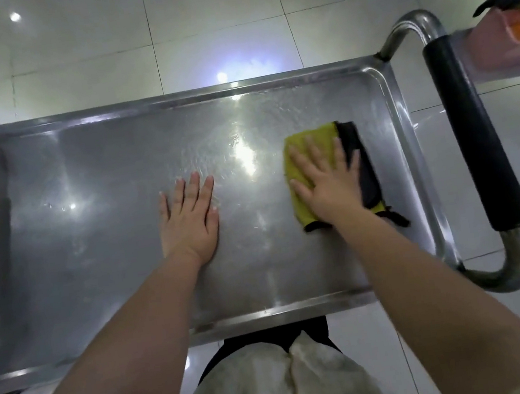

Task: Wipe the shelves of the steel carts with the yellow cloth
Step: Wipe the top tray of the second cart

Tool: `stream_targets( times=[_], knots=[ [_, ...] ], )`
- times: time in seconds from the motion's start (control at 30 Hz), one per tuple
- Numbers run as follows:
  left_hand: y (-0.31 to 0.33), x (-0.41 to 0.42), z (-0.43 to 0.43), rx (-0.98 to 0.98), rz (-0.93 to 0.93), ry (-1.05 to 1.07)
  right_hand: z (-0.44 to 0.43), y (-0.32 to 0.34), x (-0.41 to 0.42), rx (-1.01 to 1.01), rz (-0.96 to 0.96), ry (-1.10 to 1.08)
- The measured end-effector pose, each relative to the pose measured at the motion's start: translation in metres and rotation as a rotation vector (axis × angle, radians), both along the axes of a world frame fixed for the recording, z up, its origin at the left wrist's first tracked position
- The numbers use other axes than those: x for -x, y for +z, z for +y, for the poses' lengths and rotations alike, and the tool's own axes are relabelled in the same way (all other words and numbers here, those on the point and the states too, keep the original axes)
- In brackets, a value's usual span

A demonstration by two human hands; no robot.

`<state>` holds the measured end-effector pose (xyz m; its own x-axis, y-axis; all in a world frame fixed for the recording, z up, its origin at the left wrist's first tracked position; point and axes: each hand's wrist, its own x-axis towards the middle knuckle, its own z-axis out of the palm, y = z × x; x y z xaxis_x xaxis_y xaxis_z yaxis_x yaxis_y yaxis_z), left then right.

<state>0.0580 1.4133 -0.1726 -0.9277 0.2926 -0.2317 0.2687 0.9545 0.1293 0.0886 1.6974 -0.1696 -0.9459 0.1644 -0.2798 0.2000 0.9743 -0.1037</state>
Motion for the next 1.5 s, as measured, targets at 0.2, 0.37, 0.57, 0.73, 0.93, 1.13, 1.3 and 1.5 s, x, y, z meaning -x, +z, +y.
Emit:
stream_targets(
  times=[0.2,0.37,0.57,0.73,0.93,1.13,1.3,1.5],
  knots=[
    [0.002,-0.001,0.002,-0.004,0.011,-0.001,0.113,0.006,0.000,-0.036,-0.036,-0.369],
    [0.002,0.000,0.002,-0.005,0.008,0.001,0.058,0.003,0.036,-0.063,-0.041,-0.496],
    [-0.001,0.001,0.003,0.007,0.013,0.010,-0.099,0.001,0.080,0.032,0.017,-0.030],
    [-0.003,0.002,0.002,0.009,0.019,0.011,-0.134,0.002,0.091,0.121,0.012,0.272],
    [0.000,0.000,0.003,0.021,0.019,0.003,0.008,-0.001,0.118,0.065,0.036,-0.010],
    [0.003,0.001,0.007,-0.003,0.017,0.004,0.120,0.003,0.105,-0.025,0.043,-0.432],
    [0.001,0.002,0.006,0.015,0.006,0.010,0.058,-0.004,0.138,-0.033,0.018,-0.410],
    [0.000,0.001,0.006,-0.016,0.020,0.004,-0.095,-0.002,0.157,0.053,0.067,0.100]
  ],
)
